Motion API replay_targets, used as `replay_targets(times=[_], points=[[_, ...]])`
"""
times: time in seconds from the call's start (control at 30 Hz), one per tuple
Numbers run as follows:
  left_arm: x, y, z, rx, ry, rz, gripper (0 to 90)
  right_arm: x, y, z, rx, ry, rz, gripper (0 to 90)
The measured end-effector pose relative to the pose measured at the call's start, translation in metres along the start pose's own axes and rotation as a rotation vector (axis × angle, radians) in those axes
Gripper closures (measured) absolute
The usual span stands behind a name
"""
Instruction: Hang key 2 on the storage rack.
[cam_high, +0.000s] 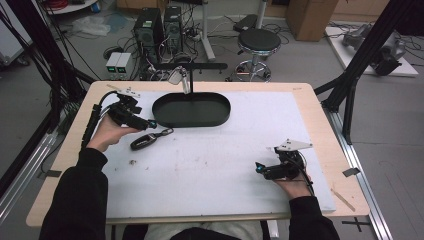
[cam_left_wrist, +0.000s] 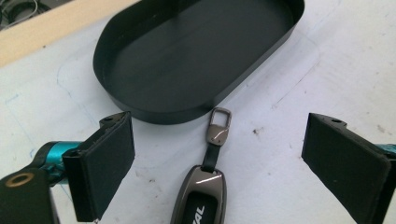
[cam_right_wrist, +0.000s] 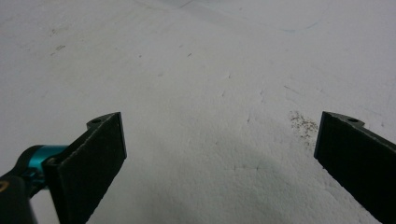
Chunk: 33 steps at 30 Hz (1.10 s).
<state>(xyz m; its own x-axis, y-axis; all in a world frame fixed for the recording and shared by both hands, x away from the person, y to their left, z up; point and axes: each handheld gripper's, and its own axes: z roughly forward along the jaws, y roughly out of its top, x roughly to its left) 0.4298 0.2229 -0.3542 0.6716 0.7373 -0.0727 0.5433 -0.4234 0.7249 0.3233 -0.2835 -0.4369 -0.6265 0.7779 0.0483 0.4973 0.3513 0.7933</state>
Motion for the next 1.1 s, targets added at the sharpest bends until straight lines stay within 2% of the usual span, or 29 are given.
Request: replay_targets(times=[0.3,0.6,0.73,0.87,1.1], points=[[0.005,-0.006,0.009,0.034,0.007,-0.014,10.0,0.000,0.000,0.000,0.001,0.000,0.002,1.4],[0.005,-0.013,0.028,0.144,0.004,-0.008,11.0,0.000,0.000,0.000,0.001,0.000,0.002,1.4],[0.004,-0.014,0.036,0.164,0.008,-0.002,11.6,0.000,0.000,0.000,0.002,0.001,0.002,1.4],[0.002,-0.015,0.045,0.193,0.011,0.007,15.9,0.000,0.000,0.000,0.005,0.001,0.004,1.4],[-0.001,-0.018,0.057,0.232,-0.018,0.027,24.1,0.000,0.000,0.001,0.005,0.001,0.003,1.4]])
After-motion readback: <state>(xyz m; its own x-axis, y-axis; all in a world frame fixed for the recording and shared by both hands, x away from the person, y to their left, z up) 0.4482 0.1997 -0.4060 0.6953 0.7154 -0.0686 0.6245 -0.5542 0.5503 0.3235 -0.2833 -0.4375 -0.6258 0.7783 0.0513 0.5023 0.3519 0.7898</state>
